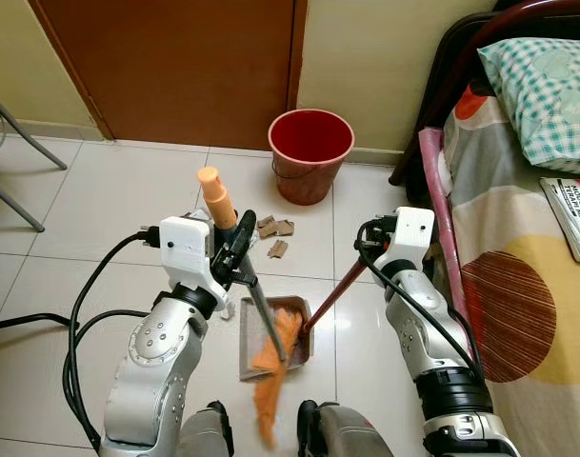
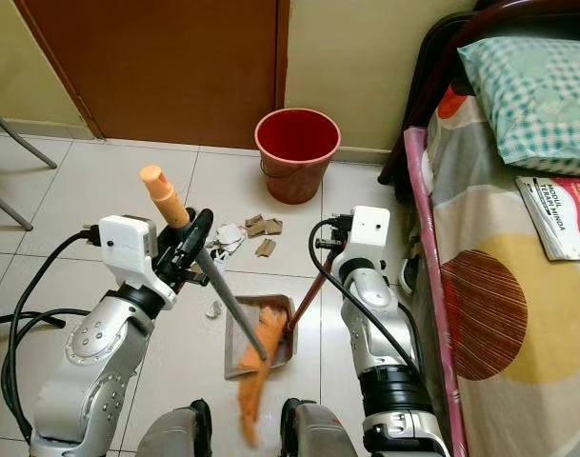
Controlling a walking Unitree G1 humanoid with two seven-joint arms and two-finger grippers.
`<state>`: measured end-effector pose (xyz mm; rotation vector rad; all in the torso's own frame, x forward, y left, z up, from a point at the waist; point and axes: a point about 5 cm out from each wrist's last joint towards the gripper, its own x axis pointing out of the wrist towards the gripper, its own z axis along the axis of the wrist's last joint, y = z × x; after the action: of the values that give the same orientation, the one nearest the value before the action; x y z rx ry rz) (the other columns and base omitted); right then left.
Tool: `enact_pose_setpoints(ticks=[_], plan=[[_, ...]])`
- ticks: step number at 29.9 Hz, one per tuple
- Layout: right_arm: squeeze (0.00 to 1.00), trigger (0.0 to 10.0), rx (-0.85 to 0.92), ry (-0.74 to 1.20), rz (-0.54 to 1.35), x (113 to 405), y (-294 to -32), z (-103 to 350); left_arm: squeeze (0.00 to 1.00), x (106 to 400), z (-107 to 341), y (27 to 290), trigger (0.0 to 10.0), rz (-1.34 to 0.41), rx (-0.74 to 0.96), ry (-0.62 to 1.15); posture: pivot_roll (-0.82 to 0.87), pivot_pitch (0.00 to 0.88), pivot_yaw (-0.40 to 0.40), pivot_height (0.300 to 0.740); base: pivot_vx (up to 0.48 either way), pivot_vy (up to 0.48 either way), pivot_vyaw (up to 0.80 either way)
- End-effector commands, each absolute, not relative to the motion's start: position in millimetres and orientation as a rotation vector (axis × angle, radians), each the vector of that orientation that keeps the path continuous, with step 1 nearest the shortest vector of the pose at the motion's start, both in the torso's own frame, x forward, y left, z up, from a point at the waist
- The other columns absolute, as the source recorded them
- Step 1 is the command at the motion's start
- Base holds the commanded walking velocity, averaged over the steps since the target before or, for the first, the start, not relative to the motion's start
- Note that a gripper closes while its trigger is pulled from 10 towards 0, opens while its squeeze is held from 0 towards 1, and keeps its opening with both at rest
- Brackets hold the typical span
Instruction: Sweep floor
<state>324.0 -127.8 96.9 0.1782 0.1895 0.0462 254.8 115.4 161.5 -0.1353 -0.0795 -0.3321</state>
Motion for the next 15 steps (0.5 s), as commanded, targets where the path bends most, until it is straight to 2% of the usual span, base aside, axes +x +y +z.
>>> enact_pose_setpoints(ticks=[1,8,15], plan=[[0.0,10.0,0.198,0.209,0.059,322.2,-127.7,93.5,0.0,256.1,169.1,123.0,10.0,-0.291,-0.136,-0.114,-0.01,0.23,-0.081,0.74,0.0,0.0,0.0],[0.0,10.0,0.105,0.214,0.006,314.7,-146.8,94.9,0.0,259.0,175.4,141.8,10.0,-0.225,-0.108,-0.135,0.0,0.223,-0.088,0.74,0.0,0.0,0.0],[0.0,10.0,0.054,0.186,-0.107,298.2,-185.3,96.2,0.0,262.0,196.8,147.3,10.0,-0.227,-0.079,-0.196,0.0,0.222,-0.071,0.74,0.0,0.0,0.0]])
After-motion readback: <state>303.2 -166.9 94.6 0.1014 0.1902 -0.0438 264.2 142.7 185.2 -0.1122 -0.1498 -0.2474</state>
